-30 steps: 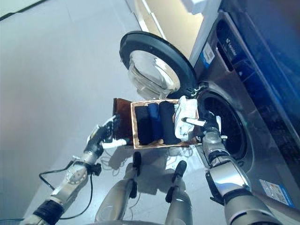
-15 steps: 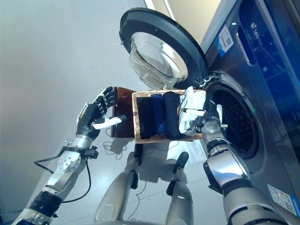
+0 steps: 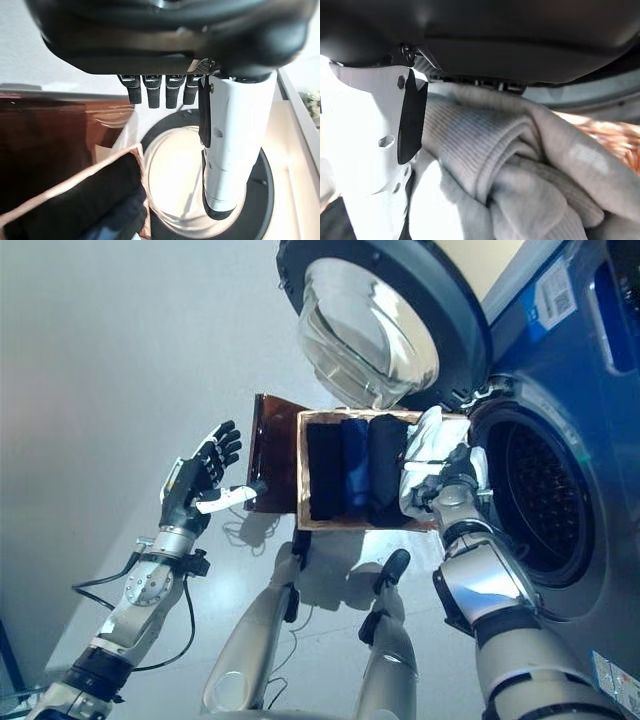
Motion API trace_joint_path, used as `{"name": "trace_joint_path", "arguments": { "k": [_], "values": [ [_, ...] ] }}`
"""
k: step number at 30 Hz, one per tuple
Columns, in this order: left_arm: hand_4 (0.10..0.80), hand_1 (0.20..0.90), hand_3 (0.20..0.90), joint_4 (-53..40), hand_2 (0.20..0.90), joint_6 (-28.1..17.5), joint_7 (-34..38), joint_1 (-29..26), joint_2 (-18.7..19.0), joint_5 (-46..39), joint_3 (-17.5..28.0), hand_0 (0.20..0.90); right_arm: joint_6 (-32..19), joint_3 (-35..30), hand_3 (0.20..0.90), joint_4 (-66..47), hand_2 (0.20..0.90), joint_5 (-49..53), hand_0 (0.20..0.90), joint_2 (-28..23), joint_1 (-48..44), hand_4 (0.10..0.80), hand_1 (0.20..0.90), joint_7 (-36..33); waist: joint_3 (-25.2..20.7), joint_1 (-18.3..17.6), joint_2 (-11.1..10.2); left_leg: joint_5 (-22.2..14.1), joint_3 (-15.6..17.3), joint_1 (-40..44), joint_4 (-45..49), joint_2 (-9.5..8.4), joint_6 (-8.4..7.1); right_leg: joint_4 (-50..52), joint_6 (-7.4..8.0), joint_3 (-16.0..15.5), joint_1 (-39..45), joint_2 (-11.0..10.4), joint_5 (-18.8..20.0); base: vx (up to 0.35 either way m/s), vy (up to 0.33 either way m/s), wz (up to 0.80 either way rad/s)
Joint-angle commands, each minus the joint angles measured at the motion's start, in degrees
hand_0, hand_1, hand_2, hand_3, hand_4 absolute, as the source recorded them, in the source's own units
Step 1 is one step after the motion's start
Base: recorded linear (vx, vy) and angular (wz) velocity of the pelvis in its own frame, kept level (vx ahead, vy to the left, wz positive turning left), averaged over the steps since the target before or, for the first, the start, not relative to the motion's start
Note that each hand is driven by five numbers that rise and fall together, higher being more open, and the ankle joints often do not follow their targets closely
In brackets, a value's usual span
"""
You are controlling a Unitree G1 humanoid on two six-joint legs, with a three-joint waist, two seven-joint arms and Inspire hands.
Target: Pick up the clothes and place them into the washing machine
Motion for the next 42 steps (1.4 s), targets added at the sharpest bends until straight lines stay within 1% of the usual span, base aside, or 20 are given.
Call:
{"name": "trace_joint_path", "arguments": {
  "k": [1,7,10,12,13,14,15,17,18,19,21,25,30,33,34,36,37,39,40,42],
  "values": [
    [0.8,0.9,0.9,-11.77,0.9,-6.31,2.21,1.0,2.05,2.87,1.61,0.9,0.52,5.35,0.2,-0.9,0.2,-3.03,0.2,-3.65,-2.58,0.3,0.2,-2.27,-0.21,0.96,1.6,-9.39,-0.73,-5.64,7.48,-1.92,-2.85,6.22,-0.73,1.86,2.25,-2.28,-9.29,0.016,0.029,0.03],
    [0.8,0.9,0.9,-11.09,0.9,-6.34,3.25,0.3,2.61,3.38,0.72,0.9,0.56,4.91,0.2,-1.58,0.2,-3.49,0.2,-2.96,-1.17,0.3,0.2,-2.8,-0.62,0.33,1.83,-9.24,-0.11,-4.22,6.82,-1.8,-2.94,5.74,-0.6,2.52,2.91,-2.18,-9.11,0.007,0.014,0.02],
    [0.8,0.9,0.9,-8.34,0.9,-5.94,3.51,-0.09,3.06,3.53,-0.53,0.9,0.33,4.74,0.2,-2.86,0.2,-3.4,0.2,-2.47,-0.19,0.3,0.2,-3.06,-1.08,-0.32,1.77,-9.13,0.48,-2.4,6.05,-1.49,-3.04,4.8,-0.5,2.86,4.23,-2.08,-8.63,-0.003,0.002,-0.02],
    [0.8,0.9,0.9,-1.56,0.9,-4.97,4.46,-0.32,2.98,4.18,-1.97,0.9,-0.4,3.61,0.2,-4.39,0.2,-2.29,0.2,-2.33,1.04,0.3,0.2,-3.13,-1.8,-1.16,1.62,-8.71,1.22,-0.2,4.92,-1.24,-3.3,3.26,-0.13,3.32,5.78,-2.04,-7.54,-0.059,0.013,-0.14],
    [0.8,0.9,0.9,1.04,0.9,-4.75,5.04,-0.45,2.79,4.91,-2.54,0.9,-0.78,3.04,0.2,-5.06,0.2,-1.44,0.2,-2.36,1.75,0.3,0.2,-3.03,-1.77,-1.42,1.52,-6.84,1.9,0.27,4.44,-1.25,-2.92,2.34,-0.32,3.16,6.05,-2.27,-5.63,-0.002,0.0,-0.18],
    [0.8,0.9,0.9,1.17,0.9,-4.79,5.06,-0.47,2.76,4.92,-2.61,0.9,-0.76,3.05,0.2,-5.06,0.2,-1.45,0.2,-2.35,1.82,0.3,0.2,-3.02,-2.11,-1.31,1.45,-8.46,1.46,1.08,4.24,-1.15,-3.32,2.26,0.08,3.63,6.72,-2.03,-6.84,-0.108,0.01,-0.25],
    [0.8,0.9,0.9,3.86,0.9,-4.37,5.57,-0.43,2.31,5.54,-3.1,0.9,-0.99,2.45,0.2,-5.41,0.2,-0.87,0.2,-2.34,2.37,0.3,0.2,-2.89,-1.9,-1.62,1.33,-6.68,2.16,1.25,4.07,-1.18,-2.87,1.7,-0.15,3.34,6.91,-2.23,-5.22,0.0,-0.033,-0.26],
    [0.8,0.9,0.9,10.7,0.9,-3.88,6.3,-0.32,0.95,5.22,-3.85,0.9,-2.15,0.81,0.2,-7.01,0.2,1.24,0.2,-2.27,4.08,0.3,0.2,-3.12,-2.47,-2.1,0.92,-6.48,2.51,3.2,3.28,-1.08,-2.84,0.44,0.17,3.83,8.56,-2.23,-4.4,-0.043,-0.047,-0.26],
    [0.8,0.9,0.9,17.08,0.9,-3.32,6.69,-0.07,-0.35,4.92,-4.25,0.9,-3.51,-0.78,0.2,-8.71,0.2,3.33,0.2,-2.11,6.03,0.3,0.2,-3.05,-3.02,-2.82,0.82,-6.24,2.89,4.59,2.61,-1.04,-2.91,-0.58,0.41,4.14,9.53,-2.33,-3.86,0.003,-0.045,-0.18],
    [0.8,0.9,0.9,17.2,0.9,-3.4,6.69,-0.14,-0.37,4.91,-4.32,0.9,-3.49,-0.81,0.2,-8.75,0.2,3.32,0.2,-2.15,6.09,0.3,0.2,-3.07,-2.96,-2.78,0.84,-6.22,2.9,4.71,2.54,-1.05,-2.91,-0.64,0.42,4.14,9.64,-2.33,-3.83,-0.003,-0.044,-0.16],
    [0.8,0.9,0.9,24.7,0.9,-2.8,6.85,-0.18,-1.66,4.78,-4.96,0.9,-4.94,-2.95,0.2,-10.66,0.2,5.59,0.2,-1.86,9.13,0.3,0.2,-2.73,-3.75,-3.45,0.73,-5.67,3.43,6.31,1.25,-1.18,-3.05,-2.04,0.76,4.4,10.59,-2.43,-2.97,0.005,-0.021,-0.11],
    [0.8,0.9,0.9,39.13,0.9,-1.51,6.31,-1.35,-4.84,4.22,-6.64,0.9,-8.26,-8.44,0.2,-14.24,0.2,14.61,0.2,0.1,14.49,0.3,0.2,-0.02,-5.35,-4.3,0.91,-4.04,4.16,8.99,-2.23,-1.1,-3.43,-5.18,1.6,4.82,12.08,-2.64,-1.39,0.004,-0.031,-0.16],
    [0.8,0.9,0.9,49.06,0.9,-1.14,6.32,-2.37,-8.28,3.69,-8.69,0.9,-11.88,-14.66,0.2,-18.45,0.2,27.16,0.2,3.43,19.83,0.3,0.2,3.9,-6.36,-5.32,1.62,-3.29,4.87,9.74,-3.4,-1.13,-3.59,-5.99,1.78,5.42,11.58,-3.05,-0.72,0.006,-0.022,-0.12],
    [0.8,0.9,0.9,51.43,0.9,-1.39,6.32,-2.73,-9.47,3.67,-10.24,0.9,-14.41,-18.61,0.2,-20.42,0.2,36.25,0.2,5.07,20.64,0.3,0.2,6.75,-6.07,-5.52,2.82,-3.89,5.06,8.77,-1.89,-1.06,-3.48,-4.5,1.26,5.82,10.3,-3.13,-1.47,-0.002,-0.004,-0.02],
    [0.8,0.9,0.9,51.55,0.9,-1.58,6.31,-2.78,-9.62,3.37,-10.68,0.9,-16.3,-20.44,0.2,-22.73,0.2,40.53,0.2,6.38,20.66,0.3,0.2,7.26,-5.72,-5.66,3.42,-4.38,5.08,8.18,-0.67,-0.95,-3.4,-3.15,0.99,6.05,9.35,-3.15,-2.06,-0.048,0.02,-0.07],
    [0.8,0.9,0.9,51.32,0.9,-1.61,6.37,-3.43,-10.42,2.3,-12.13,0.9,-20.04,-25.46,0.2,-25.14,0.2,50.89,0.2,9.23,19.37,0.3,0.2,8.92,-4.01,-6.31,5.18,-6.29,5.43,5.37,3.98,-0.58,-3.15,2.56,-0.1,7.04,5.37,-2.9,-4.69,-0.087,0.042,-0.15],
    [0.8,0.9,0.9,51.39,0.9,-1.63,6.35,-3.54,-10.41,2.27,-12.16,0.9,-20.08,-25.47,0.2,-25.08,0.2,51.03,0.2,9.2,19.33,0.3,0.2,9.05,-4.16,-6.18,5.12,-6.56,5.5,4.9,4.47,-0.49,-3.16,3.08,-0.13,7.2,4.83,-2.88,-4.96,-0.095,0.026,-0.15],
    [0.8,0.9,0.9,50.65,0.9,-1.48,6.18,-4.41,-10.7,1.57,-13.32,0.9,-21.69,-27.87,0.2,-26.72,0.2,57.68,0.2,10.66,18.0,0.3,0.2,11.44,-2.65,-6.58,6.34,-9.15,5.45,1.56,10.21,0.24,-2.71,9.28,-1.11,8.12,0.78,-2.67,-7.8,-0.045,0.023,-0.03],
    [0.8,0.9,0.9,50.03,0.9,-1.33,5.9,-4.45,-10.49,1.68,-13.58,0.9,-22.63,-28.06,0.2,-27.28,0.2,58.75,0.2,10.86,17.33,0.3,0.2,11.51,-2.47,-6.57,7.31,-12.2,5.06,-0.07,14.13,0.74,-3.12,13.97,-1.15,8.79,-1.62,-2.49,-11.01,0.005,0.029,0.06],
    [0.8,0.9,0.9,49.36,0.9,-1.42,5.72,-4.56,-10.27,1.61,-13.77,0.9,-23.98,-29.27,0.2,-28.14,0.2,61.15,0.2,11.26,16.5,0.3,0.2,11.59,-2.29,-6.74,8.2,-14.08,5.29,-2.98,18.57,1.38,-3.3,18.74,-1.46,9.0,-4.76,-2.65,-13.1,-0.014,0.023,0.03]
  ]
}}
